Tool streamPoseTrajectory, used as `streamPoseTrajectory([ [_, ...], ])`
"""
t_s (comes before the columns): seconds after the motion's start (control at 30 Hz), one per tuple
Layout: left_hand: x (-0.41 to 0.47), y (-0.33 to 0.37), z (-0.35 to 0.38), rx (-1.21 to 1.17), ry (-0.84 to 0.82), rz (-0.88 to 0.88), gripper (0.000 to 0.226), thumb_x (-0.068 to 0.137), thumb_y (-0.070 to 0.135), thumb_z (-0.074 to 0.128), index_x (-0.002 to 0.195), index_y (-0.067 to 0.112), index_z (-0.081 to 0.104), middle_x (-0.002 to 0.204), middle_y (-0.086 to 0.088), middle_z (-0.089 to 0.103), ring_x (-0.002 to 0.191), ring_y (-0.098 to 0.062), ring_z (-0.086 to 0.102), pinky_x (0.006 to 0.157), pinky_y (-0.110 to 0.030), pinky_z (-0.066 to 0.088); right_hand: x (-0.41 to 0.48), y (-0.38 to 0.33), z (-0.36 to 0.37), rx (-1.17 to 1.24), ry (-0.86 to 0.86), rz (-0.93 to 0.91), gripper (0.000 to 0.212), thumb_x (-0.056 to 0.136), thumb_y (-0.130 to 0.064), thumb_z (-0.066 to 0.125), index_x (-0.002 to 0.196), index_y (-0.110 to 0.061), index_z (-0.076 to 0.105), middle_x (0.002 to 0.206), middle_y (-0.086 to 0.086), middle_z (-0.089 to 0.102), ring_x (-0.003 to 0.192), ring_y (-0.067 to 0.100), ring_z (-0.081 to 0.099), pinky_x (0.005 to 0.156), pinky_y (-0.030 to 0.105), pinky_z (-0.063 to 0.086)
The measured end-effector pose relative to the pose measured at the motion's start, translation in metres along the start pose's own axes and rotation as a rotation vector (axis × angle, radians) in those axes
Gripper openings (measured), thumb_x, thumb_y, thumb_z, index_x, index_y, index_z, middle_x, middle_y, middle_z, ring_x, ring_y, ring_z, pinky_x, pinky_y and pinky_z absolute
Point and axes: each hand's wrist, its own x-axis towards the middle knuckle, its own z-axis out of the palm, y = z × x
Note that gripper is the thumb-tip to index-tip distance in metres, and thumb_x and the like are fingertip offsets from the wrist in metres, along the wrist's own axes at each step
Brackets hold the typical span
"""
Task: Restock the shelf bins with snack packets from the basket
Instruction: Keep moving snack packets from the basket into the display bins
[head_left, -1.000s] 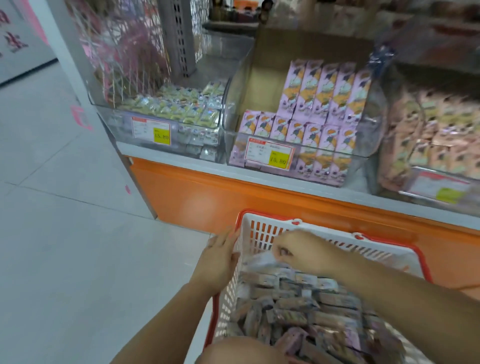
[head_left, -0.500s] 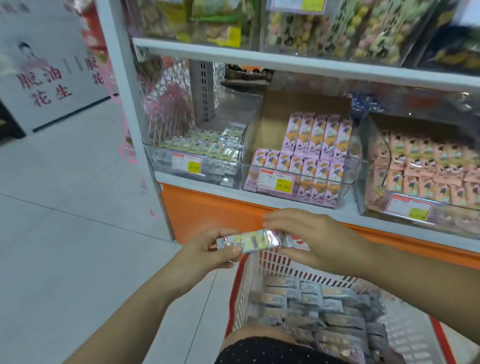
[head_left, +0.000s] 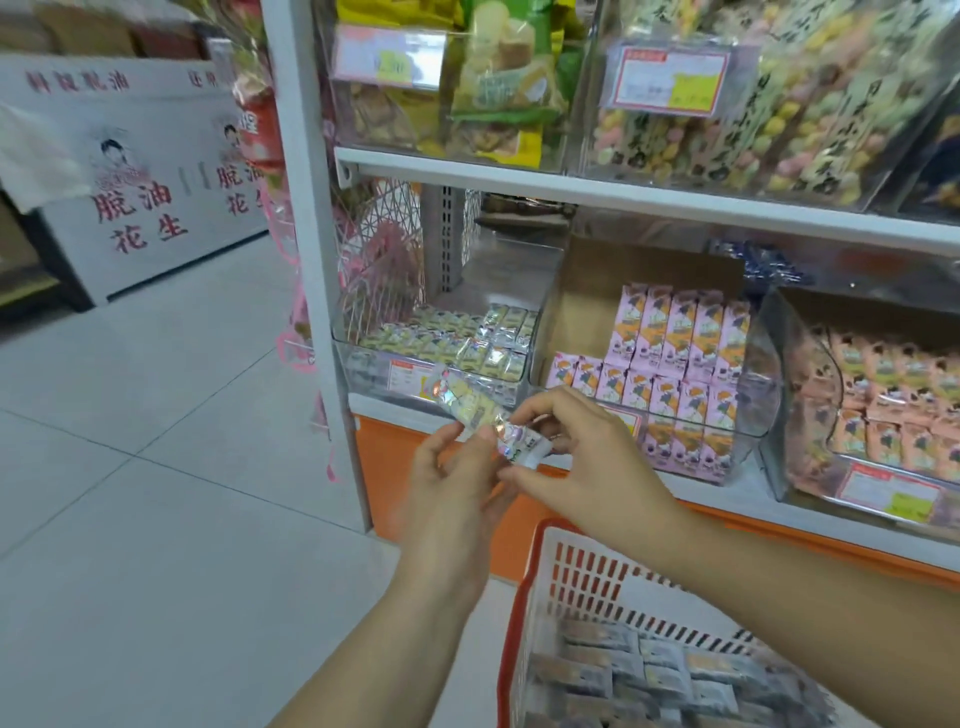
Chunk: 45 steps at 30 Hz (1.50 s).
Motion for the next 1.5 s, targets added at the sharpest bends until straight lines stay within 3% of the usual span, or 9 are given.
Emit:
streamPoseTrajectory([
  [0.13,0.049,0.033,-0.006,0.254,0.0,0.084,0.023,0.089,0.012,0.063,0.111,0.015,0.056,0.094,-0.009,0.066,0.075,-0.018,0.063,0.073,-0.034,0.054,0.04,0.024,-0.025,-0.208,-0.192,0.046,0.047,0.085,-0.031,0.068,0.13,-0.027,0.052,0.122,-0.018,0.053,0.104,-0.012,0.048,0.096,0.012,0.037],
  [0.27,0.117,0.073,0.001,0.707,0.053,0.379,0.017,0.089,0.024,0.064,0.105,0.02,0.059,0.096,-0.002,0.066,0.077,-0.011,0.062,0.074,-0.03,0.052,0.089,0.063,-0.038,-0.475,-0.286,0.083,0.057,0.096,-0.028,0.053,0.148,-0.029,0.028,0.158,-0.011,0.014,0.141,0.008,0.022,0.107,0.016,0.017],
  [0.4,0.193,0.084,0.018,1.115,0.035,0.397,0.03,0.09,0.029,0.061,0.114,0.01,0.06,0.108,-0.011,0.066,0.089,-0.028,0.065,0.064,-0.027,0.051,0.106,0.088,-0.03,-0.53,-0.222,0.034,0.05,0.098,-0.028,0.049,0.145,-0.031,0.033,0.155,-0.02,0.009,0.125,0.005,0.04,0.08,0.004,0.022],
  [0.6,0.272,0.059,0.046,1.252,0.061,0.294,0.027,0.094,0.023,0.059,0.115,0.006,0.057,0.1,-0.013,0.062,0.07,-0.022,0.055,0.06,-0.027,0.041,0.106,0.11,-0.025,-0.438,-0.174,-0.079,0.049,0.096,-0.029,0.05,0.142,-0.036,0.035,0.144,-0.034,0.003,0.123,-0.008,0.029,0.092,0.011,0.025],
  [0.97,0.31,0.033,0.049,1.821,-0.137,0.252,0.032,0.097,0.006,0.043,0.125,0.003,0.056,0.117,-0.018,0.061,0.096,-0.032,0.06,0.08,-0.037,0.049,0.107,0.117,-0.025,-0.392,-0.196,-0.111,0.05,0.096,-0.033,0.049,0.142,-0.041,0.032,0.142,-0.039,-0.001,0.129,-0.004,0.027,0.099,0.018,0.03],
  [1.17,0.307,0.037,0.046,1.938,-0.219,0.219,0.049,0.095,-0.004,0.035,0.136,0.018,0.051,0.133,-0.014,0.054,0.107,-0.034,0.059,0.086,-0.039,0.049,0.104,0.117,-0.026,-0.402,-0.195,-0.102,0.05,0.096,-0.032,0.051,0.142,-0.039,0.033,0.144,-0.037,-0.001,0.121,0.01,0.046,0.098,0.029,0.041],
  [1.3,0.293,0.04,0.047,1.931,-0.173,0.214,0.047,0.094,0.0,0.039,0.135,0.02,0.052,0.134,-0.012,0.055,0.106,-0.033,0.059,0.093,-0.045,0.048,0.105,0.117,-0.026,-0.408,-0.173,-0.111,0.052,0.096,-0.031,0.051,0.144,-0.038,0.032,0.147,-0.034,0.002,0.132,0.002,0.031,0.101,0.028,0.038],
  [1.4,0.252,0.038,0.044,1.662,-0.086,0.542,0.039,0.096,0.009,0.045,0.132,0.022,0.053,0.13,-0.005,0.058,0.101,-0.028,0.062,0.092,-0.042,0.049,0.091,0.108,-0.022,-0.367,-0.045,-0.165,0.045,0.095,-0.031,0.049,0.14,-0.031,0.044,0.148,-0.023,0.027,0.135,-0.004,0.024,0.11,0.021,0.027],
  [1.5,0.183,0.026,0.027,1.247,-0.15,0.973,0.033,0.095,0.009,0.045,0.124,0.017,0.058,0.118,0.006,0.062,0.106,-0.007,0.056,0.093,-0.025,0.044,0.055,0.102,-0.012,-0.285,0.091,-0.306,0.028,0.091,-0.021,0.051,0.113,-0.013,0.066,0.118,-0.003,0.064,0.115,0.008,0.052,0.103,0.017,0.035],
])
